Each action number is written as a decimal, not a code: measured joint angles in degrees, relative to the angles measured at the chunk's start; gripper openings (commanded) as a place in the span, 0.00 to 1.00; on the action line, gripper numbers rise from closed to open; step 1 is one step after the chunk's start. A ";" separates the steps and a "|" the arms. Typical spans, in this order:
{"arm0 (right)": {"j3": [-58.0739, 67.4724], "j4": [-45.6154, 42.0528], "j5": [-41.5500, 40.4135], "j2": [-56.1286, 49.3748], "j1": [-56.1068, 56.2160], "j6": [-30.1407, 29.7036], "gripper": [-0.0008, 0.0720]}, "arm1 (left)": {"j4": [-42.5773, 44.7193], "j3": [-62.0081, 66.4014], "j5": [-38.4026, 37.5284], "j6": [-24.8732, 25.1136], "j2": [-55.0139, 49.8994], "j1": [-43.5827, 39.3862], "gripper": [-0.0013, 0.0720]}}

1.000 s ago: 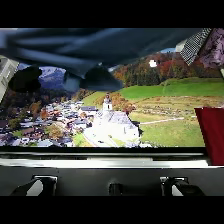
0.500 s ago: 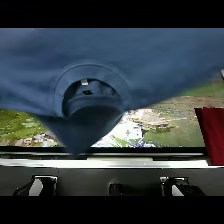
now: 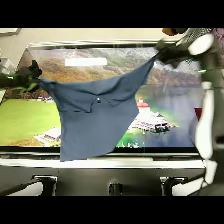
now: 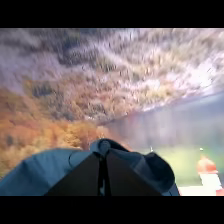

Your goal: Fold the clothes and pants, and hang the long-sleeved shirts on hangers.

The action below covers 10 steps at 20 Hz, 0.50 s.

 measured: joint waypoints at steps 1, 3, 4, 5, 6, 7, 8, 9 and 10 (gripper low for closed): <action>-0.02 0.68 -1.88 -3.43 1.42 -0.02 0.05 | 0.52 -0.24 1.57 0.02 -2.80 -1.07 0.04; 0.00 1.62 -4.46 -8.57 3.58 -0.09 0.18 | 1.01 -0.50 4.04 0.09 -6.84 -2.47 0.04; -0.02 1.90 -4.85 -10.43 4.31 -0.20 0.30 | 1.22 -0.61 4.68 0.13 -8.28 -2.89 0.04; -0.04 2.14 -4.85 -11.85 4.83 -0.22 0.48 | 1.42 -0.66 5.25 0.22 -9.42 -3.21 0.04; -0.02 2.34 -4.24 -12.68 5.07 -0.24 0.68 | 1.49 -0.70 5.73 0.33 -10.14 -3.41 0.04; -0.02 2.47 -2.47 -13.09 5.03 -0.57 0.71 | 1.62 -0.74 5.92 0.50 -10.71 -3.54 0.04; -0.02 2.58 -0.26 -13.05 4.63 -1.49 0.71 | 1.66 -0.76 6.01 0.68 -11.02 -3.61 0.04; -0.02 2.58 2.97 -12.50 3.82 -3.13 0.71 | 1.70 -0.76 6.05 0.74 -11.17 -3.61 0.04; -0.02 2.56 6.40 -11.61 2.75 -5.07 0.71 | 1.77 -0.76 5.95 0.92 -11.28 -3.52 0.04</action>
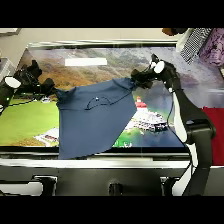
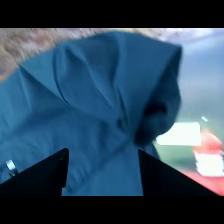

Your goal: Fold the clothes and pants, and hang the long-sleeved shirts on hangers.

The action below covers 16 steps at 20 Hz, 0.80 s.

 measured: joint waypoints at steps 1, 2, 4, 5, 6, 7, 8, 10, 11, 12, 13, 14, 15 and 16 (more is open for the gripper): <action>0.02 0.02 4.39 1.14 -1.40 -2.29 0.70 | 0.07 0.00 -0.39 0.00 -0.04 0.09 0.04; -0.02 0.04 9.18 2.34 -3.04 -4.68 0.70 | 0.09 0.00 -0.94 0.00 -0.04 0.17 0.04; -1.27 0.07 17.94 4.63 -6.34 -8.46 0.70 | 0.09 0.00 -2.58 0.07 -0.07 0.26 0.04; -2.97 0.09 21.24 5.84 -7.65 -9.68 0.70 | 0.09 0.00 -3.34 0.09 -0.07 0.28 0.04; -5.55 0.55 23.39 7.21 -8.55 -10.60 0.70 | 0.13 0.00 -4.09 0.09 -0.07 0.31 0.04; -9.29 1.57 24.57 8.85 -8.98 -11.41 0.70 | 0.13 0.00 -4.79 0.09 -0.09 0.31 0.04; -13.73 2.91 24.74 10.51 -8.90 -12.07 0.70 | 0.13 0.00 -5.44 0.09 -0.09 0.28 0.04; -22.86 5.35 22.62 13.49 -7.21 -13.07 0.70 | 0.13 0.00 -6.49 0.09 -0.09 0.22 0.04; -27.65 6.43 21.00 14.80 -5.68 -13.55 0.70 | 0.13 0.00 -6.78 0.09 -0.09 0.22 0.04; -32.04 7.08 19.30 15.82 -3.93 -13.86 0.70 | 0.13 0.00 -7.13 0.07 -0.09 0.22 0.04; -35.60 7.52 17.35 16.48 -2.16 -14.12 0.70 | 0.15 0.00 -7.41 0.04 -0.09 0.22 0.04; -38.80 7.93 15.39 17.05 -0.17 -14.16 0.70 | 0.15 0.00 -7.63 0.02 -0.09 0.22 0.04; -41.09 8.24 13.70 17.40 1.60 -14.14 0.70 | 0.15 0.00 -7.78 0.00 -0.09 0.22 0.04; -42.95 8.57 11.76 17.66 3.45 -14.10 0.70 | 0.15 0.00 -7.93 0.00 -0.09 0.22 0.04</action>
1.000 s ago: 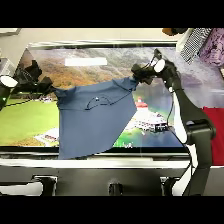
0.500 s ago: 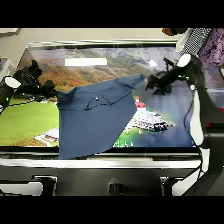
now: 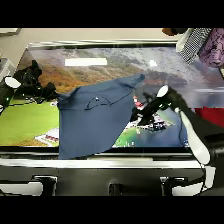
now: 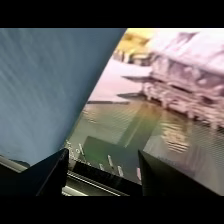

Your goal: Fold the clothes and pants, and hang the long-sleeved shirts on hangers.

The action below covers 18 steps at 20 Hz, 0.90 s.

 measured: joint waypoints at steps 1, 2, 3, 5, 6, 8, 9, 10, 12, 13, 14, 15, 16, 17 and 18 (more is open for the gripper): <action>-1.20 0.09 -1.81 0.20 1.44 0.44 0.70 | 0.00 0.00 -0.11 0.00 0.00 0.00 0.04; -2.12 0.26 -3.65 0.35 2.75 1.16 0.69 | 0.00 0.00 -0.15 -0.02 0.00 0.00 0.04; -2.73 0.63 -4.87 0.46 3.72 1.79 0.67 | 0.00 0.00 -0.22 -0.02 0.00 0.00 0.04; -3.54 1.77 -7.72 0.61 5.01 3.19 0.64 | 0.00 0.00 -0.31 -0.04 0.00 0.00 0.04; -3.76 1.97 -9.05 0.66 5.38 3.78 0.51 | 0.00 0.00 -0.42 -0.02 0.00 0.00 0.04; -4.09 2.16 -12.07 0.63 5.84 4.66 0.16 | 0.02 0.00 -0.50 -0.04 0.00 0.00 0.04; -4.17 2.12 -13.64 0.61 5.97 4.87 0.05 | 0.02 0.00 -0.55 -0.04 0.00 0.00 0.04; -4.20 2.43 -14.53 0.66 6.03 5.42 0.05 | 0.02 0.00 -0.61 -0.04 0.00 0.00 0.04; -3.58 2.21 -15.50 1.44 5.97 5.68 0.05 | 0.04 0.00 -0.74 -0.04 0.00 0.00 0.04; -2.62 0.81 -15.54 2.16 5.35 6.56 0.05 | 0.04 0.00 -1.29 -0.04 0.00 0.00 0.04; -1.20 -1.51 -15.37 2.99 4.15 7.82 0.05 | 0.04 0.00 -1.77 -0.04 0.00 0.00 0.04; 0.72 -4.46 -14.95 3.85 2.38 9.40 0.05 | 0.04 0.00 -2.54 -0.04 0.00 0.00 0.04; 3.41 -7.72 -14.16 4.66 -0.09 11.06 0.05 | 0.04 0.00 -3.56 -0.04 0.00 -0.02 0.04; 6.67 -11.13 -13.77 5.29 -3.02 12.44 0.05 | 0.04 -0.02 -4.70 -0.04 -0.04 -0.09 0.04; 9.70 -14.03 -13.79 5.70 -5.86 13.49 0.05 | 0.07 -0.04 -5.90 -0.02 -0.17 -0.26 0.04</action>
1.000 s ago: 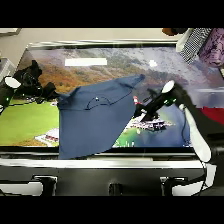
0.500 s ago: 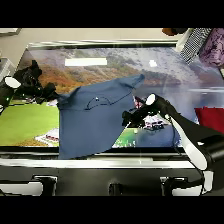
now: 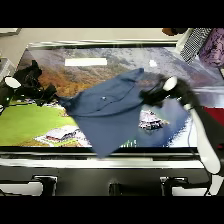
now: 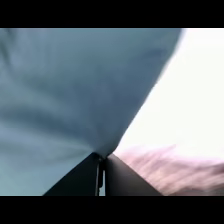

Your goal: Fold the clothes and pants, and hang the long-sleeved shirts on hangers.

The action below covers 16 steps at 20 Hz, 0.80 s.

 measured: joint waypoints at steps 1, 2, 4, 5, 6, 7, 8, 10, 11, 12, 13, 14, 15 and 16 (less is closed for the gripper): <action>3.02 -2.21 -0.26 0.31 -2.93 0.94 0.05 | 0.02 -0.04 -1.27 0.02 -0.22 -0.39 0.04; 5.29 -3.63 -1.22 0.50 -5.33 1.92 0.05 | -0.09 -0.04 -2.49 0.02 -0.48 -0.94 0.04; 8.24 -5.40 -3.34 0.55 -8.76 3.80 0.10 | -0.13 -0.04 -3.82 0.04 -1.09 -2.58 0.04; 9.09 -5.75 -4.11 0.28 -9.75 4.50 0.29 | -0.02 -0.04 -4.44 0.04 -1.38 -3.61 0.04; 9.75 -6.16 -4.68 -0.13 -10.40 4.85 0.57 | 0.00 -0.04 -4.55 0.04 -1.55 -4.63 0.04; 10.19 -6.03 -4.72 -0.50 -10.91 5.29 0.78 | 0.00 -0.04 -4.79 0.04 -1.70 -5.70 0.04; 10.49 -5.88 -4.35 -0.63 -11.30 5.51 0.77 | -0.02 -0.04 -4.94 0.04 -1.81 -6.71 0.04; 10.93 -5.29 -2.12 0.02 -12.59 4.59 0.77 | 0.00 -0.04 -4.94 0.02 -1.92 -8.15 0.04; 11.06 -5.31 -0.20 0.87 -13.75 3.08 0.77 | 0.00 -0.04 -4.98 0.02 -1.99 -8.72 0.04; 11.15 -5.29 1.88 1.90 -15.23 1.29 0.76 | -0.02 -0.02 -5.25 0.02 -2.01 -9.11 0.04; 10.99 -5.09 4.46 2.95 -16.87 -0.37 0.75 | -0.02 -0.04 -5.29 0.00 -2.01 -9.40 0.04; 10.12 -4.76 6.84 4.31 -18.75 -2.01 0.75 | -0.02 -0.04 -5.29 0.00 -2.05 -9.60 0.04; 8.39 -4.09 8.79 5.81 -20.39 -3.34 0.75 | -0.02 -0.04 -5.29 0.00 -2.05 -9.79 0.04; 5.42 -2.99 9.99 7.63 -21.73 -4.55 0.75 | -0.02 -0.04 -5.29 0.00 -2.05 -9.90 0.04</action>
